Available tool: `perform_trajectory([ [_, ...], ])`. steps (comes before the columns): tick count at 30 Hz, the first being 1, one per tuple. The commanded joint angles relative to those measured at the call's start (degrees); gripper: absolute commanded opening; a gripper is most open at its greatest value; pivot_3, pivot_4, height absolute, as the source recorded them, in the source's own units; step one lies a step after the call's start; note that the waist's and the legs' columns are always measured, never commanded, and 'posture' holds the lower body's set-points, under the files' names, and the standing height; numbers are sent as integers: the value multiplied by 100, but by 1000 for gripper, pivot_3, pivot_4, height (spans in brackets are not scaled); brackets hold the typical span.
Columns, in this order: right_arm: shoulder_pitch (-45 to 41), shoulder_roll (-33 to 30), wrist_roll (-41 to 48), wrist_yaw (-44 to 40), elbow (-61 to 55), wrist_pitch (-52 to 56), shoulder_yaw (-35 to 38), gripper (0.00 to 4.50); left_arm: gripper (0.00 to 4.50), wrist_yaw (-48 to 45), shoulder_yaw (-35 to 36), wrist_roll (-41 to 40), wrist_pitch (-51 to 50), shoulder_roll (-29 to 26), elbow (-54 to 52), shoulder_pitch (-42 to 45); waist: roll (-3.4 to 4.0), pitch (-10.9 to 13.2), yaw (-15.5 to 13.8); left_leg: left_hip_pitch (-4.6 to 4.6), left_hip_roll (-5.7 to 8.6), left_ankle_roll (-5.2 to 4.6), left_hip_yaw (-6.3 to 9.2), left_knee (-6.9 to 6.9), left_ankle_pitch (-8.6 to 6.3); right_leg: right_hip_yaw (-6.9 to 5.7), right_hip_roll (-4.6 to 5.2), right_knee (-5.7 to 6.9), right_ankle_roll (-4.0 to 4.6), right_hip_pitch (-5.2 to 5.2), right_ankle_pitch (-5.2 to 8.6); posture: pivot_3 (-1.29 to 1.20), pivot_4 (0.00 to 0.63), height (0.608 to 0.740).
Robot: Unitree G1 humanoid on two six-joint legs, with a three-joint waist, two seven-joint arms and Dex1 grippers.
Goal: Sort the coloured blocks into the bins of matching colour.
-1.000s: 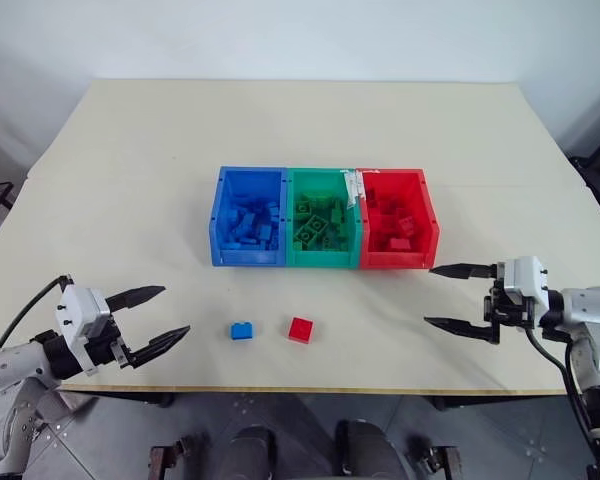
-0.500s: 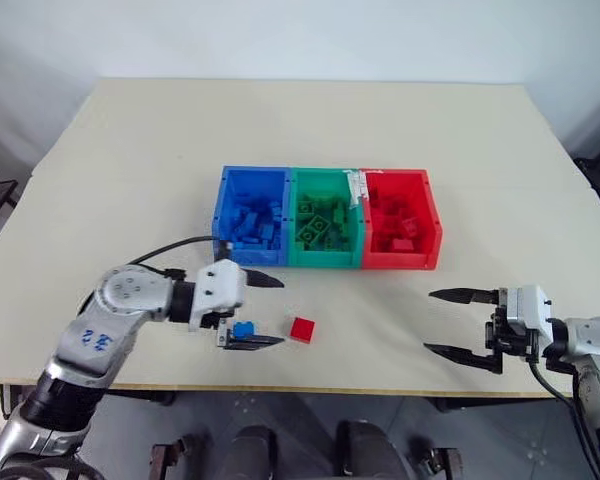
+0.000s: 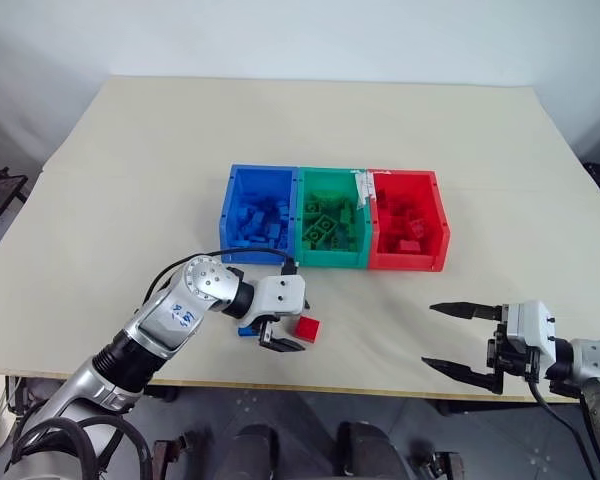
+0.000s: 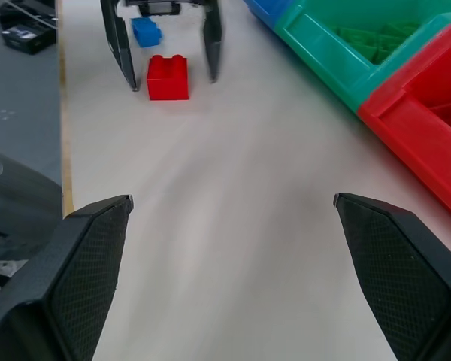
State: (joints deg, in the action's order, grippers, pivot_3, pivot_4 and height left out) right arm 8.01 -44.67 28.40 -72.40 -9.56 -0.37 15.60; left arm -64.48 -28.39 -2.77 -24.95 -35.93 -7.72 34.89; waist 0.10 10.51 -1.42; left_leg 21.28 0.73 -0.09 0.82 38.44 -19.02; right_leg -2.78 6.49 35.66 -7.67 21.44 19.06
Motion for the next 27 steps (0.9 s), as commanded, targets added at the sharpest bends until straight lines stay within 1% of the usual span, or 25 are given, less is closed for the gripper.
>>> perform_trajectory([
  [1,121,34,106,117,-190,-91,220,4500,2629,-70,-54,94,208,96,45,35,0,0,0,0,0,0,1,1,0,0,0,0,0,-1,0,0,150,740],
  [3,169,69,99,168,-197,-132,246,4500,1980,-101,-39,90,324,152,98,13,0,0,0,0,0,0,2,5,0,-1,0,1,0,-2,0,0,150,740],
  [5,223,105,131,234,-231,-134,269,4500,1459,-100,15,22,254,248,70,11,0,0,0,0,0,0,2,8,0,-1,0,2,0,-3,0,0,150,740],
  [7,352,191,232,354,-312,-82,334,4500,1459,-52,180,-217,-35,452,-48,97,0,0,-14,1,2,-1,3,13,0,0,2,5,-2,-4,-1,0,150,740],
  [8,418,266,283,487,-367,-45,407,4500,1459,67,337,-334,-148,640,-16,224,0,0,-21,5,3,-2,9,18,0,-3,2,7,-2,-5,-1,0,150,740],
  [11,499,527,571,1028,-581,230,674,4500,1459,467,723,-481,-256,1180,358,659,-3,2,-49,24,5,-7,24,51,-3,-7,2,15,-6,-4,-3,0,150,740],
  [14,458,868,610,1505,-694,115,855,4500,1459,1089,1072,-507,-373,1861,1182,1269,-4,2,-25,21,13,-11,20,64,0,-2,6,9,-16,-8,-9,0,150,740],
  [15,468,1029,582,1775,-745,104,921,4500,1459,1407,1250,-489,-110,2191,1726,1628,-4,2,-29,18,15,-12,18,65,1,-1,7,4,-17,-9,-9,0,150,740],
  [17,495,1256,525,2193,-835,139,1010,4500,1459,1801,1509,-440,407,2642,2631,2194,-7,4,-34,16,21,-13,20,66,4,-2,8,10,-18,-10,-10,0,150,740],
  [20,538,1485,365,2729,-1015,179,1056,4500,1459,2216,1711,-273,1381,3099,4057,2963,-9,6,-33,22,46,-14,15,65,5,0,11,11,-21,0,-11,0,150,740],
  [23,606,1568,279,2976,-1196,185,984,4500,1459,2250,1743,-165,2032,3334,4949,3326,-9,5,5,23,49,-15,7,52,4,2,11,21,-24,5,-12,0,150,740],
  [27,688,1691,217,3259,-1525,228,820,4500,1459,2131,1753,-62,2640,3548,5696,3529,-9,5,0,20,47,-14,1,43,5,1,8,22,-24,11,-12,0,150,740],
])
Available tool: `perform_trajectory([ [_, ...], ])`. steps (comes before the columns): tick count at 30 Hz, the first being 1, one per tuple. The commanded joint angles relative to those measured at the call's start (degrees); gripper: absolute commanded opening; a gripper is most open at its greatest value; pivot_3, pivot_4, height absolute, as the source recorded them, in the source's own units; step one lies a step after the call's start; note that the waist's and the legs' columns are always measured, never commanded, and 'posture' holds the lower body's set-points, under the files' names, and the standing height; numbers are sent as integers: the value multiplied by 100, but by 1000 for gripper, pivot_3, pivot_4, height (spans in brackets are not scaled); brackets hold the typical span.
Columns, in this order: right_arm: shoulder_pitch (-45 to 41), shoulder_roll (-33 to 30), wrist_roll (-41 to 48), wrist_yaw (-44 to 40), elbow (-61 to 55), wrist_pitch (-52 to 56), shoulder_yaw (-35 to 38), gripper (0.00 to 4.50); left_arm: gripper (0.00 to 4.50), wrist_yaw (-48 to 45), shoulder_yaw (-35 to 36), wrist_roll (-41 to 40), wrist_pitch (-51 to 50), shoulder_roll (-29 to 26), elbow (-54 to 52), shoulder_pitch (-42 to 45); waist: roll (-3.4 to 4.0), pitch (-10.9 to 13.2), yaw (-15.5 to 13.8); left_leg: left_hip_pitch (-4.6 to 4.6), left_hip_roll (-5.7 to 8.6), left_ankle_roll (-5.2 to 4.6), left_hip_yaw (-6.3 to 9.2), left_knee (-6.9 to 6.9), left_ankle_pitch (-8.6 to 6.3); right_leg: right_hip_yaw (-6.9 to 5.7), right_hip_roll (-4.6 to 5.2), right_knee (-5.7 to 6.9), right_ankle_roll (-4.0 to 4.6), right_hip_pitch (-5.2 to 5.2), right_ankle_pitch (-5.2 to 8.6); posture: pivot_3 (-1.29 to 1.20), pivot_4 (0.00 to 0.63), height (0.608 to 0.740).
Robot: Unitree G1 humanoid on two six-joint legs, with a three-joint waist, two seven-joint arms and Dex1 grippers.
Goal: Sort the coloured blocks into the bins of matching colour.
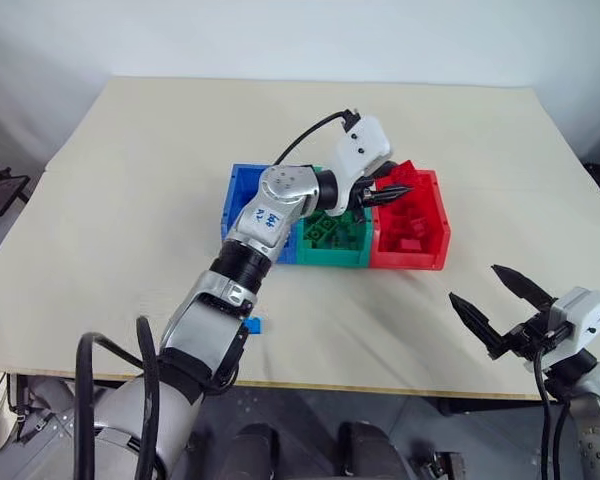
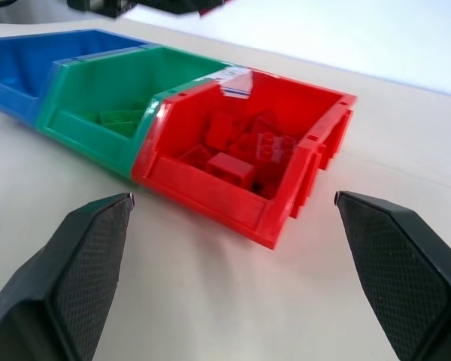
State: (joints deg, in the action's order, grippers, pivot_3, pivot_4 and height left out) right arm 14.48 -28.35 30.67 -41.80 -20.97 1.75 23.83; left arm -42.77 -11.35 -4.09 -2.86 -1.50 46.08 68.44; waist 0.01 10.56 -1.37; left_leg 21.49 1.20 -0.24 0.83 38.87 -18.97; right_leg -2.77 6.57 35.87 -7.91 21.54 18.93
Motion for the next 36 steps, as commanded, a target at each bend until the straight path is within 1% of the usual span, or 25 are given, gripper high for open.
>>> perform_trajectory([
  [1,42,75,-14,271,-448,35,-17,4500,1814,3,53,120,550,130,454,189,0,0,-9,1,0,0,0,2,0,0,0,0,0,0,0,0,150,740],
  [2,43,82,-15,324,-490,47,-28,4500,2226,32,59,161,649,146,563,205,0,0,-13,3,1,0,1,5,0,0,1,1,0,0,0,0,150,740],
  [5,49,81,-9,390,-549,74,-41,4500,3144,-8,106,181,984,178,660,113,0,0,-14,4,2,-2,1,8,0,1,2,1,-1,0,0,0,150,740],
  [9,-24,14,-4,300,-507,54,-126,4500,4449,-315,102,140,1330,48,363,-183,0,0,-18,4,4,-3,3,8,-1,0,2,1,-1,-1,0,0,150,740],
  [13,-232,-133,-14,8,-358,-7,-298,4500,4481,-640,114,59,1404,-381,-641,-846,3,-1,36,2,-2,-2,0,7,-1,3,-1,4,-1,1,0,0,150,740],
  [16,-475,-429,-91,-532,-121,-73,-574,4500,4481,-1037,274,-266,1090,-910,-1825,-1625,6,-3,65,-1,-8,2,1,7,1,3,-3,9,0,1,0,0,150,740],
  [18,-654,-614,-133,-870,88,-131,-742,4500,4481,-1244,469,-604,718,-1269,-2572,-2142,7,-4,86,-2,-20,1,1,8,1,8,-1,9,0,0,0,0,150,740],
  [20,-944,-799,-200,-1277,429,-227,-942,4500,4481,-1420,826,-993,543,-1733,-3247,-2749,7,-4,114,-3,-35,1,6,12,1,6,-2,9,0,-4,-1,0,150,740],
  [23,-1316,-1105,-435,-1972,957,-554,-1257,4500,4481,-1686,1269,-1455,104,-2440,-4033,-3609,7,-4,131,-3,-35,0,11,15,1,5,1,8,0,-7,-1,0,150,740],
  [25,-1597,-1194,-414,-2329,1318,-659,-1386,4500,4481,-1800,1640,-1775,-113,-2871,-4510,-4264,7,-4,136,-4,-35,0,11,12,0,6,2,8,0,-7,-1,0,150,740],
  [29,-2135,-1222,-416,-2764,1858,-725,-1601,4500,4481,-1946,2342,-2176,-474,-3584,-5130,-5430,7,-3,129,-4,-35,-2,20,17,-1,1,13,-4,1,-12,-1,0,150,740],
  [31,-2345,-1220,-457,-2972,2054,-738,-1744,4500,4481,-2098,2669,-2324,-583,-3916,-5218,-5949,7,-3,125,-4,-35,-3,22,16,-2,4,17,-10,2,-16,-1,0,150,740],
  [33,-2443,-1233,-461,-3180,2122,-706,-1884,4500,4481,-2167,2963,-2294,-450,-4146,-5132,-6354,7,-3,125,-5,-37,-2,23,14,-2,7,22,-22,5,-16,0,0,150,740],
  [36,-2493,-1240,-438,-3346,2114,-632,-1996,4500,4481,-2217,3103,-2108,-325,-4421,-5135,-6789,7,-3,122,-5,-36,-1,28,11,-3,9,59,-23,10,-17,2,0,150,740],
])
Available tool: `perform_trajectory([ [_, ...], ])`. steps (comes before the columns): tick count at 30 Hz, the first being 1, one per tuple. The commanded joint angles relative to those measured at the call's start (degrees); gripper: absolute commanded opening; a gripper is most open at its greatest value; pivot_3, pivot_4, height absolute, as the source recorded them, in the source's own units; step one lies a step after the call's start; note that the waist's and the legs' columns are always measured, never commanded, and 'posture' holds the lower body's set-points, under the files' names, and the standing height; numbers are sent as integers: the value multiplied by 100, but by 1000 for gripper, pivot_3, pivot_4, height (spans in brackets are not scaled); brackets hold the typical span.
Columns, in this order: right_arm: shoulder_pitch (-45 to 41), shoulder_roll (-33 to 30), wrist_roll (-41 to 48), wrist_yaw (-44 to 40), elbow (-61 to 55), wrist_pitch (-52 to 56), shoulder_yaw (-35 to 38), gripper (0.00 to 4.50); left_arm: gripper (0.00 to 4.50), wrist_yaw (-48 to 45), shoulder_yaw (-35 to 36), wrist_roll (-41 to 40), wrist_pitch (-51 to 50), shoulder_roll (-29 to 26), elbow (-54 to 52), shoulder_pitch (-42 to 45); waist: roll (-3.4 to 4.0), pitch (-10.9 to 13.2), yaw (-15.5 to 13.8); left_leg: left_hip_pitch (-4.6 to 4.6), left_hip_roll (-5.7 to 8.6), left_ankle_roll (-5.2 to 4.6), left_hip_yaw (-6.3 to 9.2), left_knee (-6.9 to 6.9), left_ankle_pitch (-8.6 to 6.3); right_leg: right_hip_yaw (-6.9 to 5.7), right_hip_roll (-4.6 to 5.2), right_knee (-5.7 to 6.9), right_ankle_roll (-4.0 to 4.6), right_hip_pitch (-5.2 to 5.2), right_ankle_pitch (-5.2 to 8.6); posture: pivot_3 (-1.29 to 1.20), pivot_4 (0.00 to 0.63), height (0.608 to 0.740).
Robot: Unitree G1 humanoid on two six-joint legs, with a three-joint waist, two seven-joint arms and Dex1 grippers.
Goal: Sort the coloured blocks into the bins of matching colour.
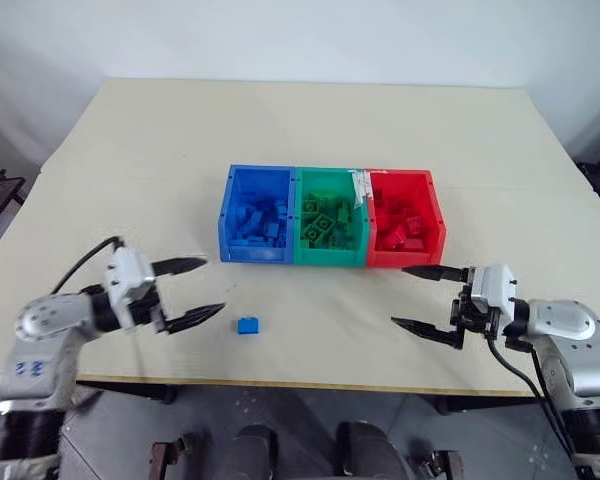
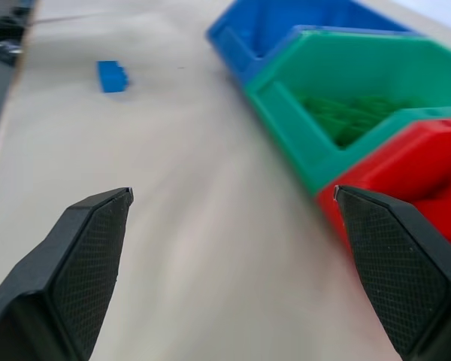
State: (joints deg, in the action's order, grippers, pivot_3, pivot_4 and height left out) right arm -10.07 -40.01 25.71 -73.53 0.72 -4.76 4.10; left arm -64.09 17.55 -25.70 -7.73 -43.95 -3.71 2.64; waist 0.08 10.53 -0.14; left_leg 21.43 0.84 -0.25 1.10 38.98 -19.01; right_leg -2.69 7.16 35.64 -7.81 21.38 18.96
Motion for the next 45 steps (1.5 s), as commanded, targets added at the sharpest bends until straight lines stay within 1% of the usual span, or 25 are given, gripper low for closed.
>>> perform_trajectory([
  [1,-48,-75,71,-188,-66,51,-30,4500,4481,-62,221,57,141,-216,-241,-303,0,0,-1,0,4,-1,0,-1,0,-1,5,1,0,0,0,0,150,740],
  [4,-74,-91,94,-169,-130,159,-33,4500,4481,40,28,100,57,-273,-612,-411,0,0,0,0,12,-2,0,-2,-1,-3,16,1,0,0,0,0,150,740],
  [5,-76,-102,114,-164,-175,236,-38,4500,4481,95,-132,188,-40,-295,-755,-405,1,0,0,0,13,-3,0,-2,-2,-3,17,1,0,0,0,0,150,740],
  [7,-62,-146,147,-169,-306,408,-54,4500,4481,178,-517,453,-170,-352,-998,-357,1,0,1,0,15,-3,0,-4,-2,-2,20,1,0,0,0,0,150,740],
  [9,-14,-245,115,-216,-496,537,-91,4500,4481,287,-1146,746,-645,-450,-1380,-127,4,2,1,0,18,-3,-1,-7,-2,-2,21,2,0,1,0,0,150,740],
  [11,30,-284,128,-195,-619,634,-86,4500,4481,300,-1521,856,-938,-533,-1627,7,4,2,11,0,21,-4,-4,-9,-2,-4,19,4,0,4,0,0,150,740],
  [14,95,-289,146,-71,-786,753,-32,4500,4481,826,-2080,1358,-1324,-294,-1629,321,5,2,13,-1,20,-4,-7,-13,-2,-10,15,4,0,8,0,0,150,740],
  [16,135,-282,151,-14,-872,800,-2,4500,4481,1091,-2350,1675,-1352,-146,-1496,452,5,2,13,-2,21,-4,-13,-15,-1,-15,6,7,0,10,0,0,150,740],
  [19,175,-281,167,50,-953,844,38,4500,4481,1159,-2595,1922,-1373,-133,-1380,492,5,2,8,-2,18,-4,-15,-15,-1,-13,-23,21,-1,10,0,0,150,740],
  [22,243,-309,174,75,-964,838,112,4500,3922,1204,-2651,2021,-1360,-177,-1356,487,7,1,-12,-14,21,-5,-16,-13,-1,-8,-21,11,-1,1,0,0,150,740],
  [25,297,-326,173,45,-906,778,176,4500,3084,1122,-2724,2038,-1286,-256,-1332,512,8,0,-47,-16,20,-6,-13,-10,-1,-7,14,8,0,-5,0,0,150,740],
  [27,324,-306,158,60,-886,745,221,4500,2523,1092,-2724,1981,-1241,-270,-1312,494,8,0,-55,-18,21,-7,-14,-10,0,-7,18,8,0,-6,0,0,150,740],
  [30,360,-262,109,88,-815,663,280,4500,1553,1085,-2692,1954,-1087,-275,-1241,458,8,0,-59,-20,21,-6,-14,-10,2,-8,18,8,-1,-7,0,0,150,740],
  [32,393,-227,102,149,-774,622,320,4500,981,1158,-2598,1912,-872,-194,-1163,452,8,0,-60,-20,21,-6,-13,-10,2,-9,18,9,-1,-7,0,0,150,740],
  [34,440,-186,113,241,-747,583,368,4500,960,1249,-2387,1715,-653,-24,-1037,488,8,0,-60,-20,21,-6,-14,-10,2,-9,18,9,0,-7,0,0,150,740],
  [36,529,-147,130,326,-776,536,423,4500,960,1430,-1962,1337,-337,320,-933,624,7,1,-66,-19,21,-6,-14,-11,2,-11,19,8,-1,-6,0,0,150,740],
  [38,637,-48,222,483,-845,555,537,4500,960,1522,-1431,715,-451,641,-991,803,2,4,-88,-12,21,-6,-13,-9,2,-15,18,9,-1,-1,0,0,150,740],
  [39,678,35,304,630,-887,611,627,4500,960,1602,-1238,564,-523,736,-971,952,-1,5,-100,-9,21,-7,-9,-9,2,-18,18,9,-1,1,0,0,150,740],
  [42,746,292,479,1107,-1036,736,864,4500,960,1949,-1002,503,-692,924,-763,1512,-2,6,-123,-7,25,-6,-8,-5,2,-25,17,12,-2,1,-1,0,150,740],
  [45,576,703,374,1793,-1100,624,954,4500,960,2325,-1122,659,-875,1202,-268,2321,-2,5,-130,-10,38,-9,-11,-4,4,-26,-4,20,-4,1,-2,0,150,740],
])
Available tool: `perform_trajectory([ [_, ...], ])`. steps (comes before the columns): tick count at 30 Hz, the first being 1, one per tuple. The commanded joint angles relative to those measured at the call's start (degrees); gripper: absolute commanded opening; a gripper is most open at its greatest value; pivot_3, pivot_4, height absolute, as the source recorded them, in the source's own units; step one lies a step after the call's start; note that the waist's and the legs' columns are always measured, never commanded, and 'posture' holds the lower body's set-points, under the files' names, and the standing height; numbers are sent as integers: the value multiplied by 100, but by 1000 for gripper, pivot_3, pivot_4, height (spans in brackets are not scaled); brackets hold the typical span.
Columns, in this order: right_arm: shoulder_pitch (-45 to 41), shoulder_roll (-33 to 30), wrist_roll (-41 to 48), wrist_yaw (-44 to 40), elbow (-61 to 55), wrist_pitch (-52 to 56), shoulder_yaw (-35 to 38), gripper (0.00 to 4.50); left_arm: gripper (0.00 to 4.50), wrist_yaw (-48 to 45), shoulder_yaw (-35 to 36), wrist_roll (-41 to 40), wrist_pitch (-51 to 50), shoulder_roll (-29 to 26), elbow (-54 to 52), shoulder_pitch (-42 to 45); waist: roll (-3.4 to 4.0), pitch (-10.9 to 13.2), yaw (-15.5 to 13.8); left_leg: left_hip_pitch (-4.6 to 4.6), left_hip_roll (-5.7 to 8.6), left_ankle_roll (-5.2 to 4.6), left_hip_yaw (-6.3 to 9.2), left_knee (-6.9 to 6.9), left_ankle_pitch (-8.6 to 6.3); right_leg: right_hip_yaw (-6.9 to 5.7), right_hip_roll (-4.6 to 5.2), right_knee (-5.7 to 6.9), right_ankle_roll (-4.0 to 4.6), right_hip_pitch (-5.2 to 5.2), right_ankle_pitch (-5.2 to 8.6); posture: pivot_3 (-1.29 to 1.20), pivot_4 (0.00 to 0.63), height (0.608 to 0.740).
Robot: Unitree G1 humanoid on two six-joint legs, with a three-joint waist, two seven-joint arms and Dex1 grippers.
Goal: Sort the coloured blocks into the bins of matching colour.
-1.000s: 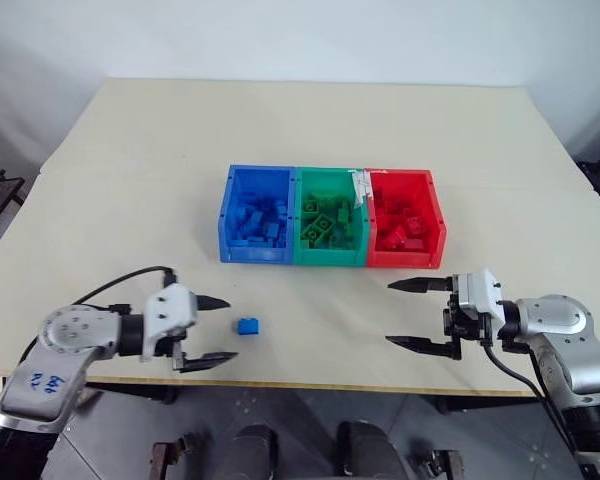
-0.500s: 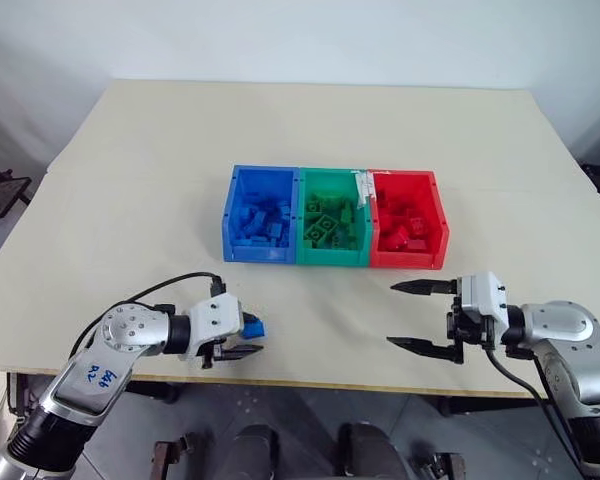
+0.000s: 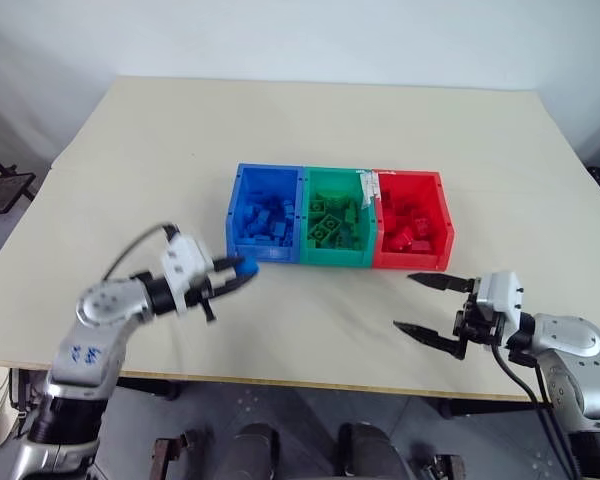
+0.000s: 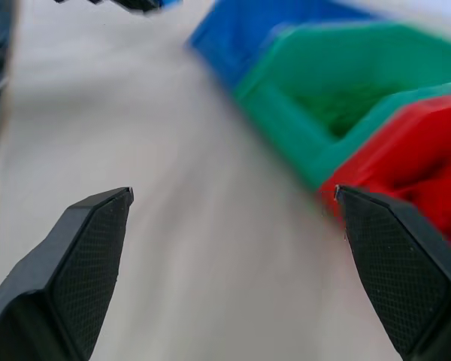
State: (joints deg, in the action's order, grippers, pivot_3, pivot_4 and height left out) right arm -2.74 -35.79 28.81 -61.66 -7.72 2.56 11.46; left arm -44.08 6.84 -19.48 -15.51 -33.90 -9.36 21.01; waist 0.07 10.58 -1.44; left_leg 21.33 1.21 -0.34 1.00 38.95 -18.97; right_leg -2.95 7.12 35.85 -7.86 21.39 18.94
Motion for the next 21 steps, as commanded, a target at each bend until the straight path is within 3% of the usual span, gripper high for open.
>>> perform_trajectory([
  [1,-236,429,15,820,-263,-150,223,4500,960,384,-128,108,-121,278,457,687,-1,0,7,0,0,0,0,3,0,0,-4,0,-4,-1,-2,0,150,740],
  [6,-335,877,-207,1423,-434,-262,71,4500,960,413,-462,441,140,563,1335,1333,-1,0,30,3,-4,0,-7,-4,0,8,-23,12,-6,8,-3,0,150,740],
  [12,-254,841,-275,1479,-623,-229,-17,4500,2843,204,-422,272,-106,642,1937,1688,-1,0,34,13,-6,1,-7,-8,0,10,-39,6,-6,14,-3,0,150,740],
  [17,-249,536,-225,1295,-787,-89,-19,4500,4374,-280,-84,92,374,274,1522,1151,0,0,73,13,-16,0,-7,-8,0,14,-38,6,-6,15,-3,0,150,740],
  [21,-269,311,-270,1063,-590,-157,-64,4500,4447,-569,342,-138,544,-89,987,359,0,0,143,13,-25,2,-5,-13,0,13,-40,3,-6,14,-3,0,150,740],
])
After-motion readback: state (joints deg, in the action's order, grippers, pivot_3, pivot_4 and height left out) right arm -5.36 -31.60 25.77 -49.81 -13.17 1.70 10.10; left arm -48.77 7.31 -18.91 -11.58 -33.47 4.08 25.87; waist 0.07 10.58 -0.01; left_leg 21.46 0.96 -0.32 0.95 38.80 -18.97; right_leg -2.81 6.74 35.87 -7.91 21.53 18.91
